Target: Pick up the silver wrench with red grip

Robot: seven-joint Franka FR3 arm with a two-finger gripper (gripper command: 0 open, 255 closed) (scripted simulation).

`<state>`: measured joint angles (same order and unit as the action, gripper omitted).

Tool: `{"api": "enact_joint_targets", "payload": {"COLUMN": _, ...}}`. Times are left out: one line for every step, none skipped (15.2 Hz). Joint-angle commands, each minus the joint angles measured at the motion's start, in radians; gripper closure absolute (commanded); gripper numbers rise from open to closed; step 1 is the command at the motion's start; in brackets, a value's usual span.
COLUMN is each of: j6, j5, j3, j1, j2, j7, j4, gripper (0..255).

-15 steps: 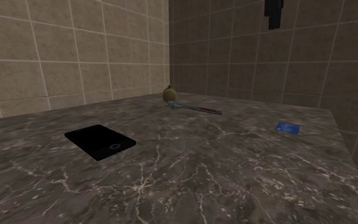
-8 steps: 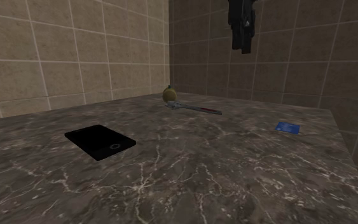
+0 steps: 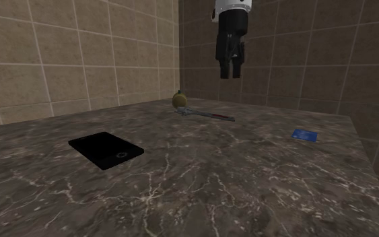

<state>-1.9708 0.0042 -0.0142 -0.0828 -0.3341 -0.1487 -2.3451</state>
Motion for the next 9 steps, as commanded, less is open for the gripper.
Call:
{"api": "enact_joint_targets", "payload": {"j6": -0.057, "j5": -0.005, "j3": -0.009, "j1": -0.006, "j2": 0.077, "j7": -0.011, "j4": 0.027, "gripper": 0}}
{"api": "enact_joint_targets", "payload": {"j6": -0.078, "j5": -0.007, "j3": -0.014, "j1": -0.010, "j2": 0.113, "j7": -0.018, "j4": 0.045, "gripper": 0}}
{"api": "enact_joint_targets", "payload": {"j6": -0.098, "j5": -0.009, "j3": -0.019, "j1": -0.013, "j2": 0.149, "j7": -0.024, "j4": 0.063, "gripper": 0}}
{"api": "enact_joint_targets", "payload": {"j6": -0.117, "j5": -0.010, "j3": -0.024, "j1": -0.017, "j2": 0.185, "j7": -0.031, "j4": 0.083, "gripper": 0}}
{"api": "enact_joint_targets", "payload": {"j6": -0.135, "j5": -0.011, "j3": -0.028, "j1": -0.020, "j2": 0.221, "j7": -0.038, "j4": 0.104, "gripper": 0}}
{"api": "enact_joint_targets", "payload": {"j6": -0.152, "j5": -0.011, "j3": -0.032, "j1": -0.024, "j2": 0.257, "j7": -0.044, "j4": 0.126, "gripper": 0}}
{"api": "enact_joint_targets", "payload": {"j6": -0.167, "j5": -0.011, "j3": -0.037, "j1": -0.027, "j2": 0.294, "j7": -0.051, "j4": 0.150, "gripper": 0}}
{"api": "enact_joint_targets", "payload": {"j6": -0.182, "j5": -0.011, "j3": -0.041, "j1": -0.031, "j2": 0.330, "j7": -0.057, "j4": 0.175, "gripper": 0}}
{"api": "enact_joint_targets", "payload": {"j6": -0.195, "j5": -0.010, "j3": -0.044, "j1": -0.034, "j2": 0.367, "j7": -0.064, "j4": 0.201, "gripper": 0}}
